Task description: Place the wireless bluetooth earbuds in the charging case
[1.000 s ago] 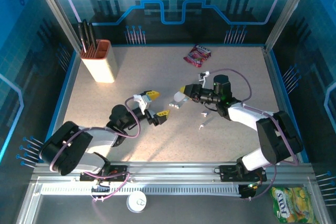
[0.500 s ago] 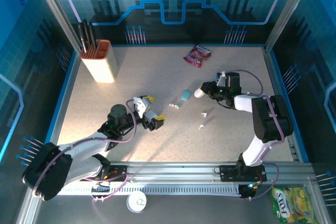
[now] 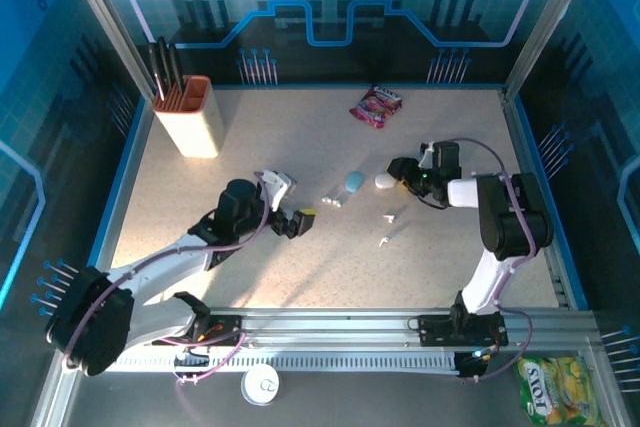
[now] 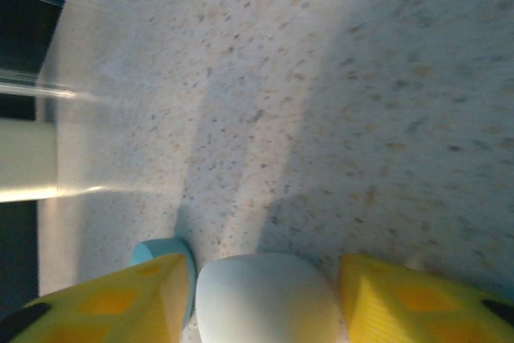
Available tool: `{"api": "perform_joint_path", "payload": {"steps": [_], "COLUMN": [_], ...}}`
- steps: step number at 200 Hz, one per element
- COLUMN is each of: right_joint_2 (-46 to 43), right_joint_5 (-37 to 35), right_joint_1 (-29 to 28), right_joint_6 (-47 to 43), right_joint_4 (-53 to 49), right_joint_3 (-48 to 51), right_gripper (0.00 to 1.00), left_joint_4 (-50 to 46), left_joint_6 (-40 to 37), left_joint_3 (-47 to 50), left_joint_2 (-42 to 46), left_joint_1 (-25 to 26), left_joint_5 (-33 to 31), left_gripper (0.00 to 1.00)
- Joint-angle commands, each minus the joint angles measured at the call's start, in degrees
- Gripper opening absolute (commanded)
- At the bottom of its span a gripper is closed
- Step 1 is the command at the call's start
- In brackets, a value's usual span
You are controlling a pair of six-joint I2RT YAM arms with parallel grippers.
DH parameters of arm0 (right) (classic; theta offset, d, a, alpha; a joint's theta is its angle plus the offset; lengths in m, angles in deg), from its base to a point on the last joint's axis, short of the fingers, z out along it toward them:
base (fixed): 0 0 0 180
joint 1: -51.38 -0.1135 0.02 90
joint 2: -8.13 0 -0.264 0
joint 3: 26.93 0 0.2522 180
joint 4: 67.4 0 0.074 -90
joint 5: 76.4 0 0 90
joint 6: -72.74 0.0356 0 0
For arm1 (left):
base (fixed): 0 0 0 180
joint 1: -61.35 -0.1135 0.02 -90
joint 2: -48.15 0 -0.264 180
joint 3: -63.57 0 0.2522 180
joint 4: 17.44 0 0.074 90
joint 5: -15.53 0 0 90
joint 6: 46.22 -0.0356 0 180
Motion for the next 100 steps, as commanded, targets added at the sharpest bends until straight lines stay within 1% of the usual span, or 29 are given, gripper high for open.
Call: {"api": "perform_joint_path", "payload": {"steps": [1, 18, 29, 41, 49, 70, 83, 100], "right_joint_2": [-7.2, -11.9, -15.1, -18.9, -21.1, -25.0, -26.5, -27.2], "right_joint_5": [-5.2, -8.2, -10.2, -12.7, -14.8, -18.2, -19.0, -19.9], "right_joint_1": [0.8, 0.5, -0.5, -2.9, -5.4, -12.1, -16.6, -22.3], "right_joint_6": [-7.9, -11.9, -15.0, -18.9, -21.6, -28.0, -31.0, -33.3], "right_joint_4": [-8.9, -13.4, -16.2, -18.8, -20.1, -22.1, -22.4, -21.8], "right_joint_3": [0.1, 0.4, 0.5, 0.5, 0.4, 0.4, 0.4, 0.5], "right_gripper": [0.63, 0.7, 0.72, 0.74, 0.74, 0.74, 0.74, 0.74], "left_joint_4": [-13.3, -19.5, -22.5, -26.0, -28.3, -30.7, -29.8, -28.3], "left_joint_6": [3.7, 5.4, 8.8, 13.8, 16.3, 22.4, 25.4, 27.4], "left_joint_3": [-5.5, -9.8, -12.1, -14.4, -16.0, -17.7, -17.3, -16.1], "left_joint_2": [-3.0, -6.3, -8.6, -10.8, -12.1, -14.6, -15.1, -14.5], "left_joint_1": [0.2, 0.1, 0.1, -0.3, -1.1, -5.2, -8.5, -11.4], "left_joint_5": [-6.0, -8.0, -10.8, -13.7, -13.9, -10.0, -7.3, -4.8], "left_gripper": [0.99, 0.99, 0.99, 0.99, 0.99, 0.99, 0.99, 0.99]}}
